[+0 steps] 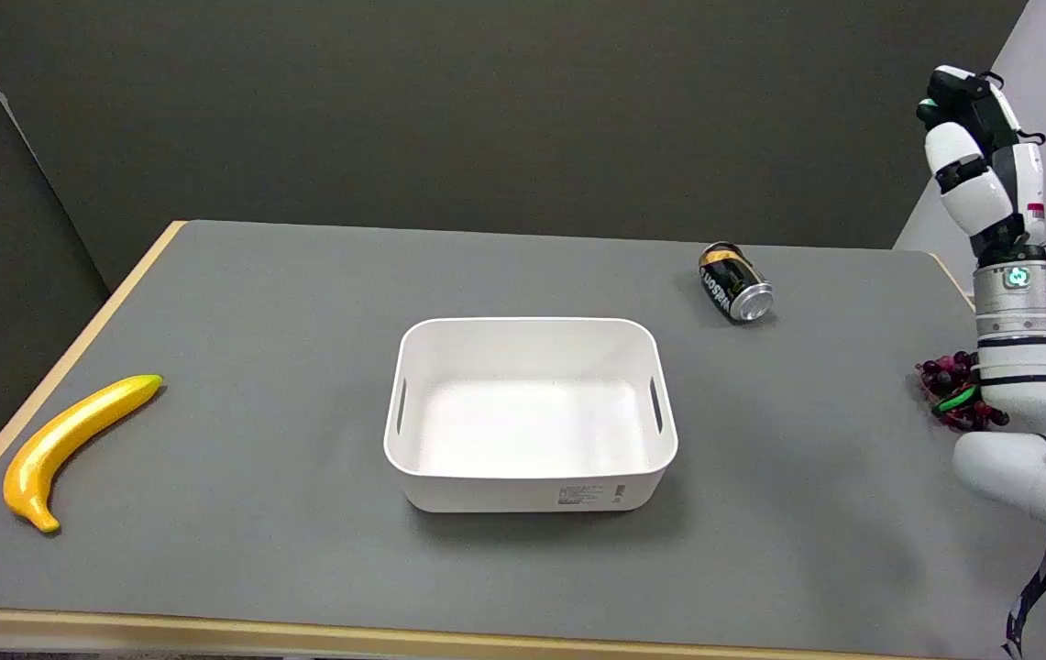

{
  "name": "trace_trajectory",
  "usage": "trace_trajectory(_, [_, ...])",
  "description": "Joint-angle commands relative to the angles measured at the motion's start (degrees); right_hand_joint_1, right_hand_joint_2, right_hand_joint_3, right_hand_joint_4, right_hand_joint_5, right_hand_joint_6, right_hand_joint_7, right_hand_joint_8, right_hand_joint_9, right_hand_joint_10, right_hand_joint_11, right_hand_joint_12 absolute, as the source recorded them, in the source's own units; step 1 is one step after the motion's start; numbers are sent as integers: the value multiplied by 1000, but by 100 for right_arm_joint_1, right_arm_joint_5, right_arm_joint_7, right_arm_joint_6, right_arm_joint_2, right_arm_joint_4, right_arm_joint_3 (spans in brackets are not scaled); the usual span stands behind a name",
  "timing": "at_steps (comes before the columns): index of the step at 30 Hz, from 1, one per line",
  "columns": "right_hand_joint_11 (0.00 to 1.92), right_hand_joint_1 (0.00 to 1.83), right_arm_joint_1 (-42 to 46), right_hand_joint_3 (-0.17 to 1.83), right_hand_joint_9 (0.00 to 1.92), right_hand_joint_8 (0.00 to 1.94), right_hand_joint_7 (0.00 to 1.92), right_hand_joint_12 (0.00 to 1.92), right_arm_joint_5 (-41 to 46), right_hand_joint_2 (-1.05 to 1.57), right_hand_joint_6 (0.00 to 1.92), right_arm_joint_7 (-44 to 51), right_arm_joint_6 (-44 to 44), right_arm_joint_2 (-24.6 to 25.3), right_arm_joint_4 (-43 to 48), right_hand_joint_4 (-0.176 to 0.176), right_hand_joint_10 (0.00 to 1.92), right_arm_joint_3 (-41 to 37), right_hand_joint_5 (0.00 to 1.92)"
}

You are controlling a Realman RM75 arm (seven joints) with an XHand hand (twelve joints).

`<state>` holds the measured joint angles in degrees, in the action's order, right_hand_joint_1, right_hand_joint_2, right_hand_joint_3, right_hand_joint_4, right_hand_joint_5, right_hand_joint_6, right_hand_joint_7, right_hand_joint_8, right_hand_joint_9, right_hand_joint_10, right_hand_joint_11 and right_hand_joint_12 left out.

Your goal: Pick up the black can.

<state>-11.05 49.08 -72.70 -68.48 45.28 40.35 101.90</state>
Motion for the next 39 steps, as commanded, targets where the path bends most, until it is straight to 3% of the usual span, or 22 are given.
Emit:
trace_trajectory(1, [90,298,-32,1003,317,360,357,1152,-161,829,541,-23,21,-120,-205,10,743,-120,275])
trace_trajectory(5, [77,291,95,1007,310,360,356,1147,-407,823,518,74,102,-155,-21,4,741,-174,267])
trace_trajectory(8, [52,315,139,1008,296,373,342,1096,-866,779,478,660,521,-214,246,-1,736,-200,244])
trace_trajectory(12, [-1,369,220,987,206,383,253,936,-1293,686,440,1650,1475,-249,804,-80,714,-230,168])
trace_trajectory(14, [-1,362,238,861,190,333,262,859,-1328,731,383,2215,1972,-234,1077,-110,730,-230,165])
trace_trajectory(16, [-1,356,230,797,217,403,297,837,-1284,722,375,2777,2474,-170,1292,-168,855,-230,140])
trace_trajectory(22, [-1,347,69,744,189,489,294,818,-230,711,422,5429,3695,439,1919,-176,914,-386,119])
trace_trajectory(25, [-1,327,-155,903,215,587,276,875,312,622,522,6824,3944,766,2005,-176,845,-290,114])
trace_trajectory(28, [-1,334,-318,898,227,611,300,928,1119,618,545,7916,4185,960,2034,-176,862,-74,133])
trace_trajectory(31, [-1,358,-416,763,207,592,330,946,2090,683,528,8709,4137,1019,1981,-176,955,251,164])
trace_trajectory(35, [-1,358,-451,899,232,647,315,976,3247,609,576,9557,3918,1030,2020,-176,873,603,148])
trace_trajectory(39, [-1,374,-460,729,184,616,323,953,3971,687,542,10253,3708,1030,2107,-176,970,875,166])
